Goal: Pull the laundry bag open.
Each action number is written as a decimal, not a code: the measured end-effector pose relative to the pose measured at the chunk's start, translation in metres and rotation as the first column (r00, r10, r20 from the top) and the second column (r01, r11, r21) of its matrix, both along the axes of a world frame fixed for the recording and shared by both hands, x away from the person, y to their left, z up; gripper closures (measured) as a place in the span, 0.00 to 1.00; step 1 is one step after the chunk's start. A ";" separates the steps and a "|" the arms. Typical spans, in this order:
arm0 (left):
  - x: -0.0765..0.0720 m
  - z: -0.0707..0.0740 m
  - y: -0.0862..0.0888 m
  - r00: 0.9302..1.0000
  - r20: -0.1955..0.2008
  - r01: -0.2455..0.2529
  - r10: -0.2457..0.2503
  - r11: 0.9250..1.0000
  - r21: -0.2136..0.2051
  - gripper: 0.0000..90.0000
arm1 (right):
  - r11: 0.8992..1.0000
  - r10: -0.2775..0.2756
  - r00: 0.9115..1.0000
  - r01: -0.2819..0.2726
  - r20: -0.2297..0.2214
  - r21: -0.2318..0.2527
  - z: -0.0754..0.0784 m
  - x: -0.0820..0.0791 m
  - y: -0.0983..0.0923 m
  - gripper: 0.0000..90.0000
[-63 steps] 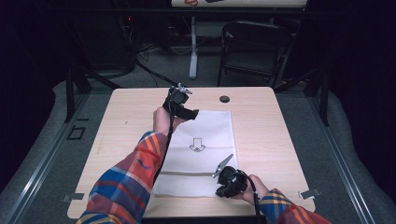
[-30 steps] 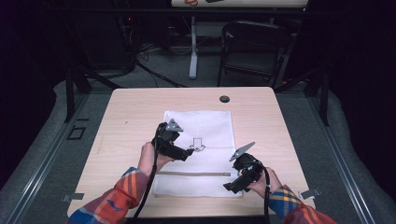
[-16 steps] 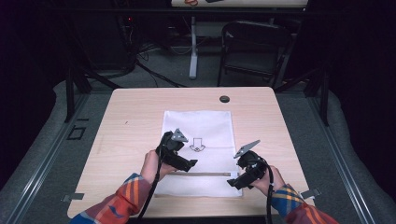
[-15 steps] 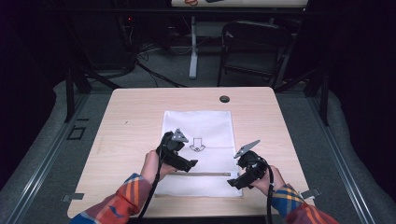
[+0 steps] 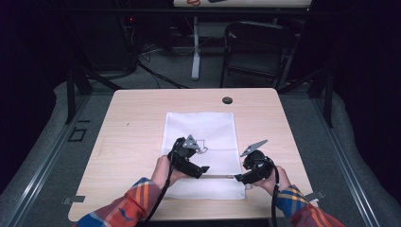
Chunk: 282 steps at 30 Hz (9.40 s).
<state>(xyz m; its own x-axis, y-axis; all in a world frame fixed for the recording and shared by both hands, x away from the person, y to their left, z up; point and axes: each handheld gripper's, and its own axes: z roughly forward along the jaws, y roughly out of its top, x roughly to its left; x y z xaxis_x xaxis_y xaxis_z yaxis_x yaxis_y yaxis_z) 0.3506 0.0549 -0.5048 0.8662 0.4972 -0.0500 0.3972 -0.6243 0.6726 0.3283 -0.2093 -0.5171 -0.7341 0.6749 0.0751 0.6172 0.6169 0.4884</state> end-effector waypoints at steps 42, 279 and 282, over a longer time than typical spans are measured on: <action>-0.001 -0.061 -0.086 0.963 -0.091 0.261 -0.255 0.964 0.059 0.74 | 1.000 -0.001 0.999 0.001 -0.051 -0.004 -0.037 0.010 0.014 1.00; 0.000 -0.054 0.024 0.965 -0.133 0.240 -0.225 0.964 0.114 0.90 | 1.000 0.010 0.999 -0.011 -0.036 -0.026 -0.040 0.008 0.013 1.00; 0.000 -0.055 0.020 0.964 -0.138 0.244 -0.227 0.962 0.120 0.88 | 0.999 0.015 0.999 -0.016 -0.034 -0.037 -0.039 0.008 0.014 1.00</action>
